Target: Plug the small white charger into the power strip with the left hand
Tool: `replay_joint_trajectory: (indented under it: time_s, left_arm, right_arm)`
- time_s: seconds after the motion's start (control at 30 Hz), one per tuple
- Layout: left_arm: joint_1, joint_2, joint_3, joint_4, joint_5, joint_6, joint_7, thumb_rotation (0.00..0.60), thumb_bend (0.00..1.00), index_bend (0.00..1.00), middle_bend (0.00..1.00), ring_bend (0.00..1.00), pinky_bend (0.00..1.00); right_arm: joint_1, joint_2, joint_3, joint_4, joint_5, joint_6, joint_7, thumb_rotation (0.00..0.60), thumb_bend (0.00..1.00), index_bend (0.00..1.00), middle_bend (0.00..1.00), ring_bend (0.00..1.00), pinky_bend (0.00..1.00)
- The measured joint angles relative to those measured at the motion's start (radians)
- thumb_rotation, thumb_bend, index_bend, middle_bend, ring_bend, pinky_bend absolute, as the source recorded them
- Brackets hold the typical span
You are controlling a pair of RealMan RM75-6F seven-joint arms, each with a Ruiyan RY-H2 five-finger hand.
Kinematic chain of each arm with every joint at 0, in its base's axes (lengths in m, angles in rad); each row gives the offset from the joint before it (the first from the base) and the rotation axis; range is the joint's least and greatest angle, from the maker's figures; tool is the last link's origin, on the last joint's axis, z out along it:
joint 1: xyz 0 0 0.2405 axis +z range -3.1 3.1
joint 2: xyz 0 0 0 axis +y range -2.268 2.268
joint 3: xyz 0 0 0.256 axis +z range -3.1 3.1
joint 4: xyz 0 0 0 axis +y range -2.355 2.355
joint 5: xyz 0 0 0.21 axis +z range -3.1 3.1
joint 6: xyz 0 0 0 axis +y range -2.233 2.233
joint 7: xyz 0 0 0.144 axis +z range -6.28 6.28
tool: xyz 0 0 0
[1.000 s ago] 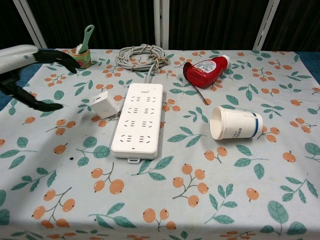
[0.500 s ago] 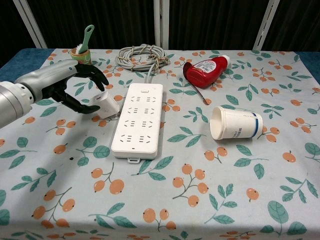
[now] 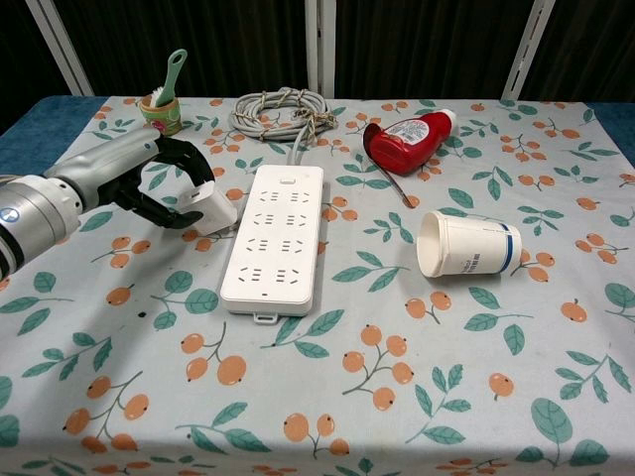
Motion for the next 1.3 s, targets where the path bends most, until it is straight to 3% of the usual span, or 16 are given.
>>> replay_joint_trajectory:
  time_s: [0.23,0.4,0.5,0.67,0.93,1.3]
  left_arm:
    - [-0.012,-0.021,0.000,0.038,-0.003,-0.011,-0.009,0.600,0.34,0.40,0.40,0.21,0.12]
    - [-0.025,-0.031,0.001,0.076,0.010,-0.013,-0.008,0.600,0.46,0.57,0.60,0.38,0.23]
    - [-0.037,-0.017,-0.003,0.071,0.019,-0.024,-0.012,0.600,0.50,0.62,0.66,0.44,0.27]
    - [-0.061,0.036,-0.025,0.004,0.041,-0.029,-0.007,0.600,0.52,0.65,0.69,0.48,0.28]
    - [-0.153,0.117,-0.091,-0.130,0.039,-0.065,0.100,0.600,0.54,0.66,0.70,0.49,0.27]
    - [-0.250,0.063,-0.072,-0.037,-0.034,-0.149,0.193,0.600,0.54,0.66,0.70,0.49,0.26]
  right_arm:
    - [-0.001,0.001,0.000,-0.004,0.005,-0.001,-0.004,0.600,0.15,0.00,0.00,0.00,0.00]
    - [-0.004,0.001,0.001,-0.007,0.014,0.000,-0.007,0.600,0.15,0.00,0.00,0.00,0.00]
    - [-0.003,0.001,0.002,-0.009,0.017,-0.001,-0.010,0.600,0.15,0.00,0.00,0.00,0.00]
    - [0.000,-0.001,0.004,-0.014,0.017,-0.005,-0.018,0.600,0.15,0.00,0.00,0.00,0.00]
    - [0.003,-0.004,0.005,-0.015,0.024,-0.012,-0.022,0.600,0.15,0.00,0.00,0.00,0.00]
    - [0.002,0.002,0.007,-0.015,0.036,-0.017,-0.020,0.600,0.15,0.00,0.00,0.00,0.00]
